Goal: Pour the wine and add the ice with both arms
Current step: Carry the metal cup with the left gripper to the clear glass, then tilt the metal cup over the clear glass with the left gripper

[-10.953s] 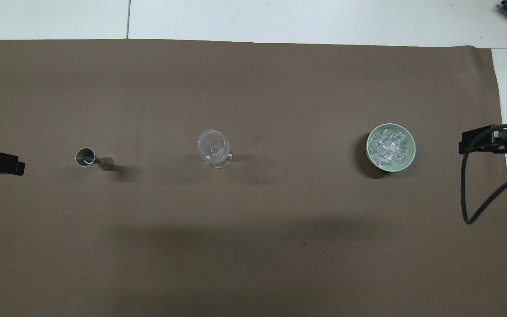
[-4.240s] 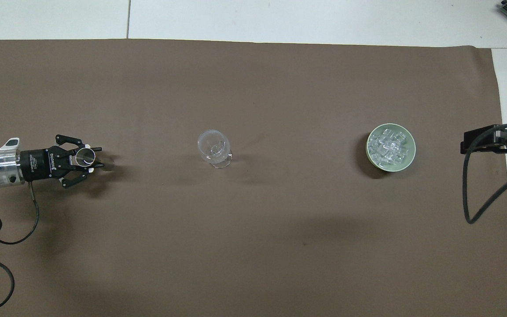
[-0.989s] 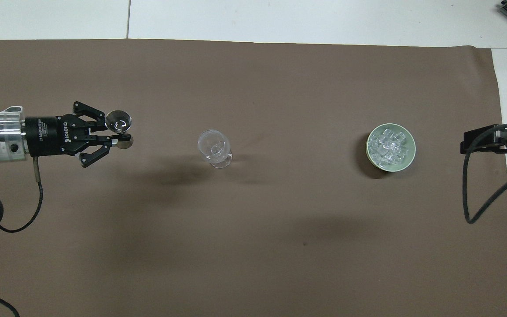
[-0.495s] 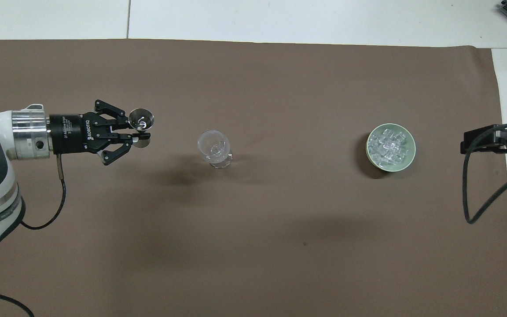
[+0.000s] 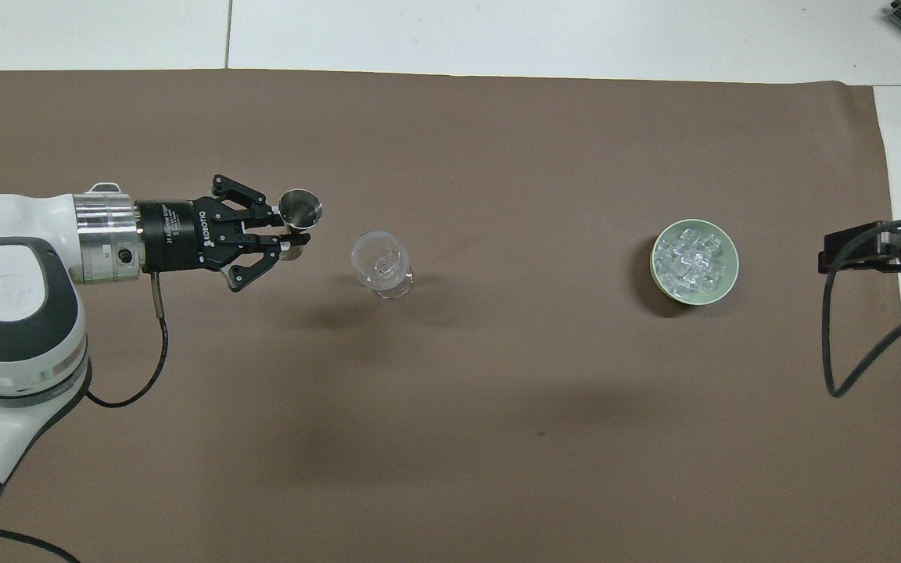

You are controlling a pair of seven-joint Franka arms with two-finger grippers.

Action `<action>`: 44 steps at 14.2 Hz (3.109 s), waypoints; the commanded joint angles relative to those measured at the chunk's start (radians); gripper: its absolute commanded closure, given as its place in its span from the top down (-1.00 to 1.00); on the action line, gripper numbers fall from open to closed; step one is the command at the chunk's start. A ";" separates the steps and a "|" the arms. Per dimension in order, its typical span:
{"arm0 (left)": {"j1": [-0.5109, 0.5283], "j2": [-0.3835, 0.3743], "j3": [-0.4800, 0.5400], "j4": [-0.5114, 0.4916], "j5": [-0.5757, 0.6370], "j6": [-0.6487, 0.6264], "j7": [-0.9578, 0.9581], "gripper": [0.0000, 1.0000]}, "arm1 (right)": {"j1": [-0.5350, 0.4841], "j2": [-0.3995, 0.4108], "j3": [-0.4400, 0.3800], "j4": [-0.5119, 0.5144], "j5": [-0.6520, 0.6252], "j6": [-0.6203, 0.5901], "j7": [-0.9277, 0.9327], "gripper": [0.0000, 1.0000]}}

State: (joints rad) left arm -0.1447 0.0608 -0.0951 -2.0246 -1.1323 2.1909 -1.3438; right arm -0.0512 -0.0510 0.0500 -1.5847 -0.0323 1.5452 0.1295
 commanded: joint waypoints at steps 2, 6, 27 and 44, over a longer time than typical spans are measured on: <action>-0.032 -0.027 0.014 -0.022 0.084 0.036 -0.015 -1.00 | -0.016 -0.003 0.008 -0.005 0.017 -0.002 -0.016 1.00; -0.055 -0.032 0.015 -0.020 0.166 0.038 -0.017 -1.00 | -0.016 -0.003 0.008 -0.005 0.017 -0.002 -0.014 1.00; -0.130 -0.029 0.014 0.009 0.499 0.059 -0.136 -1.00 | -0.007 -0.004 0.008 -0.008 0.017 0.000 -0.008 1.00; -0.167 -0.013 0.014 0.066 0.706 0.059 -0.262 -1.00 | -0.002 -0.004 0.019 -0.009 0.018 0.016 -0.010 1.00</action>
State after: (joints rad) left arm -0.2830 0.0488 -0.0955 -1.9679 -0.4685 2.2420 -1.5603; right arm -0.0456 -0.0510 0.0635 -1.5847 -0.0323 1.5484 0.1295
